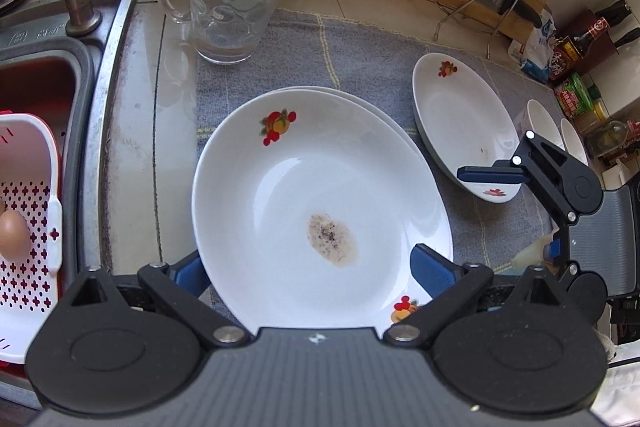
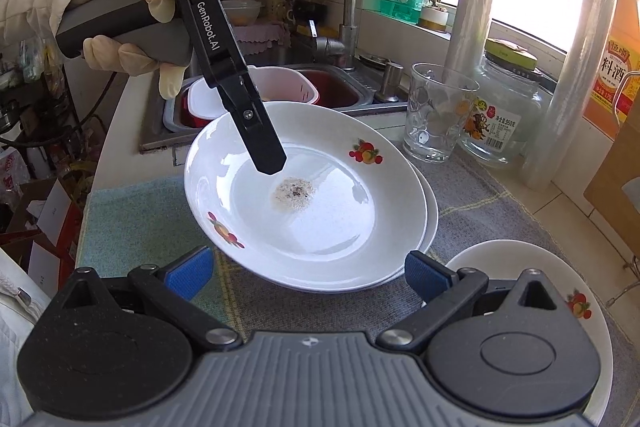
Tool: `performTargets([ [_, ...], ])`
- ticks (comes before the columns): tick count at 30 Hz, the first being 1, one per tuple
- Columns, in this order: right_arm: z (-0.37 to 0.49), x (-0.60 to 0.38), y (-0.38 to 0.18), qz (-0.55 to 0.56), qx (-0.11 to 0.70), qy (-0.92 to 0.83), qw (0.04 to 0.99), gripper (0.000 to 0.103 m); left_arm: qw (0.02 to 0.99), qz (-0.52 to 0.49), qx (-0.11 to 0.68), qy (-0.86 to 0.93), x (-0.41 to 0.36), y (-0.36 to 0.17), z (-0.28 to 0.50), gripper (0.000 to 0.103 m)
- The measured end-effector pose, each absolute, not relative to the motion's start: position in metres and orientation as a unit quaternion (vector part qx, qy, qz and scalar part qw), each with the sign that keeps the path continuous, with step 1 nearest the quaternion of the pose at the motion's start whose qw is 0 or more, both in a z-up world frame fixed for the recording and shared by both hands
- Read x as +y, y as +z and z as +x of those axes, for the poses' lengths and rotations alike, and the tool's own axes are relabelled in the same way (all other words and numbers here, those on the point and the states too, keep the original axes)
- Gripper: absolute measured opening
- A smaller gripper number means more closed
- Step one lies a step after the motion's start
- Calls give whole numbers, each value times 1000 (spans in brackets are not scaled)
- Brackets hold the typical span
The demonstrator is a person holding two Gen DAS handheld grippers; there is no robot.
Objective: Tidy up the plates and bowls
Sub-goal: 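Lower the stained plate onto the other white plate with the left tool, then open the left tool and withdraw it from the stacked plates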
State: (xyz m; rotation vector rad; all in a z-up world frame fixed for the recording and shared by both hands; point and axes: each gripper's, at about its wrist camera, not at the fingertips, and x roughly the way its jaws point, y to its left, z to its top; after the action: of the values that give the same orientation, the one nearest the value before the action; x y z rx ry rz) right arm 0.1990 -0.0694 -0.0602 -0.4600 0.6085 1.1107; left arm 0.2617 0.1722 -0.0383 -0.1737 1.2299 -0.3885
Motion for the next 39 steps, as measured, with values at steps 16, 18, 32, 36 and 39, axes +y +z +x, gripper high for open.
performTargets([
  [16,195,-80,-57,-222,312,442,811,103,844,9,515,-150,159,-25,242,100],
  [18,195,-85,-56,-221,320,421,820,103,861,28,484,-153,149,-19,235,100],
  [32,205,-143,-42,-211,355,278,867,103,903,109,361,-206,56,-19,189,100],
  [36,217,-164,-34,-218,359,269,867,103,904,97,358,-211,34,-26,183,100],
  [39,232,-178,-28,-217,367,288,857,103,912,95,351,-191,14,-29,180,100],
])
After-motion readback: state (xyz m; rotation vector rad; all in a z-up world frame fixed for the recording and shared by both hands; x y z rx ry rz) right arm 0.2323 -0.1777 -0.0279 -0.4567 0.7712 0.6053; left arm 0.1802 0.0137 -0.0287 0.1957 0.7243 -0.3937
